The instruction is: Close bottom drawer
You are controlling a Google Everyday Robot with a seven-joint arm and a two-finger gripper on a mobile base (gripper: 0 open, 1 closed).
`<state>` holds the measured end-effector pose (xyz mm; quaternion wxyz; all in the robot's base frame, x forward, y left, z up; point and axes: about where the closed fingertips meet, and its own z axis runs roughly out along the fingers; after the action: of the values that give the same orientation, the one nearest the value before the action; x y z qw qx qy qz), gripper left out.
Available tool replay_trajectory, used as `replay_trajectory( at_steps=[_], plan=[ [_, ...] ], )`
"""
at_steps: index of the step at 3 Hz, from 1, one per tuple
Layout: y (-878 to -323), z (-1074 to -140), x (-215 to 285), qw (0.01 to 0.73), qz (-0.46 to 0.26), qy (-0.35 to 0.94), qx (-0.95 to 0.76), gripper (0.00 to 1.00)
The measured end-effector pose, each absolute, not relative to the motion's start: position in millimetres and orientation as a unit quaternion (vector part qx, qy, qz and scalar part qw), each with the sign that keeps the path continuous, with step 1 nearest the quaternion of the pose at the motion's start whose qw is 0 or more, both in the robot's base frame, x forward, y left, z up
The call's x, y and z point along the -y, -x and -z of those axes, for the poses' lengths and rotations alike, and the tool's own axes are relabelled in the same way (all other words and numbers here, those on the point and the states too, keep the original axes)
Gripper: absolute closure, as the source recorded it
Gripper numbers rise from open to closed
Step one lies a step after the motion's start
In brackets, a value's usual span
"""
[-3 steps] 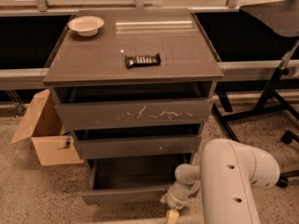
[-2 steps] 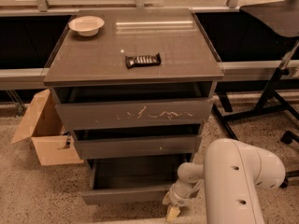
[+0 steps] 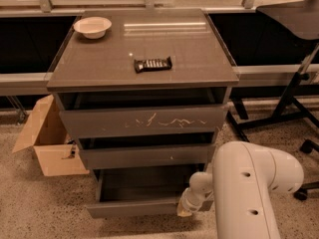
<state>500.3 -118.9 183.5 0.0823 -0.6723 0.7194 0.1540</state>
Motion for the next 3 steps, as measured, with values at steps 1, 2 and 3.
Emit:
replay_trajectory(
  at_steps=[1,2,3],
  plan=[
    [-525,-185,124,0.116,-0.116,0.668,-0.726,1.00],
    [-548,-186,126,0.148,-0.099,0.662,-0.728,1.00],
    [-572,-188,127,0.186,-0.106,0.654,-0.725,1.00]
  ],
)
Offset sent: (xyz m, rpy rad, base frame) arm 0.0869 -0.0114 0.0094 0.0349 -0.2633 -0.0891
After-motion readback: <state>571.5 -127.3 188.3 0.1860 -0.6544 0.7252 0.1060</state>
